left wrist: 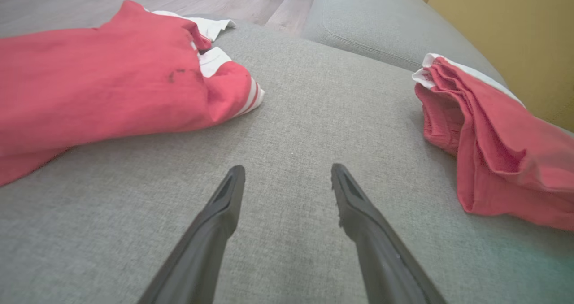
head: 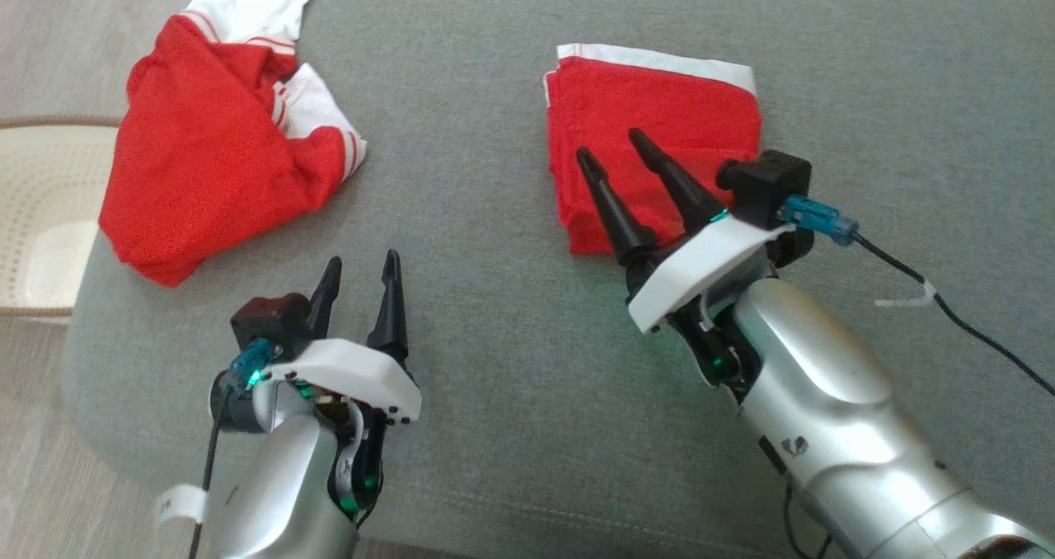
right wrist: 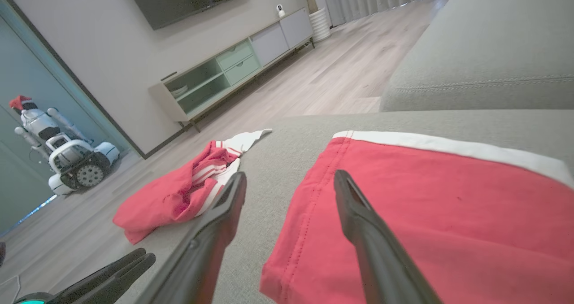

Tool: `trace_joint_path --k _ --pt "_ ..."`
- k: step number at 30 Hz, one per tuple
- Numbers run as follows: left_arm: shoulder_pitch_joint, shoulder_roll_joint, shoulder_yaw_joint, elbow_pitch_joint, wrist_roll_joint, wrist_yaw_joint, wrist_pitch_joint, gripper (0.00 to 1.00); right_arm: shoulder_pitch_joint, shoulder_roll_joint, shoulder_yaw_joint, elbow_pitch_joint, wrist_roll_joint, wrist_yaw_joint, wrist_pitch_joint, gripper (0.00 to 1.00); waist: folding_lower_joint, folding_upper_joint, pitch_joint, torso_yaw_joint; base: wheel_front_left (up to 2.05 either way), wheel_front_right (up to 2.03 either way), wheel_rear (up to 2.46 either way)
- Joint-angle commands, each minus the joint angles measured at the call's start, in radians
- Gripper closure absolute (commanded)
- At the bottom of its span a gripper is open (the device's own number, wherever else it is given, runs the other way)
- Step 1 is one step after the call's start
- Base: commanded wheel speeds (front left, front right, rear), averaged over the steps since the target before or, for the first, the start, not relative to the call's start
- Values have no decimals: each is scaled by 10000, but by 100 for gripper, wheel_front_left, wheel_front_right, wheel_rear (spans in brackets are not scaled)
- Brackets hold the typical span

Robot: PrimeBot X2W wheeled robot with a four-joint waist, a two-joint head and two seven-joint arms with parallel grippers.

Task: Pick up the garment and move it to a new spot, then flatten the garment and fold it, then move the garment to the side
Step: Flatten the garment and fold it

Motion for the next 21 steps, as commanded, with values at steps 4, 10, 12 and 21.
trace_joint_path --k 4,10,12,21 --pt "-29 193 423 -342 308 67 -53 0 123 222 -468 -104 -264 33 -718 0 0 0 -147 -388 0 0 0" --pt "137 193 764 -438 824 129 -53 0 681 223 -2673 30 -1521 33 -1003 0 0 0 -329 -1039 0 0 0" --pt "177 193 866 -494 1006 146 -53 0 1024 223 -3466 -241 -2013 33 -1009 0 0 0 -384 -1218 0 0 0" --pt "473 193 1232 -708 1661 143 -53 0 2834 223 -5623 -1228 -3827 33 -1014 0 0 0 -683 -1796 0 0 0"
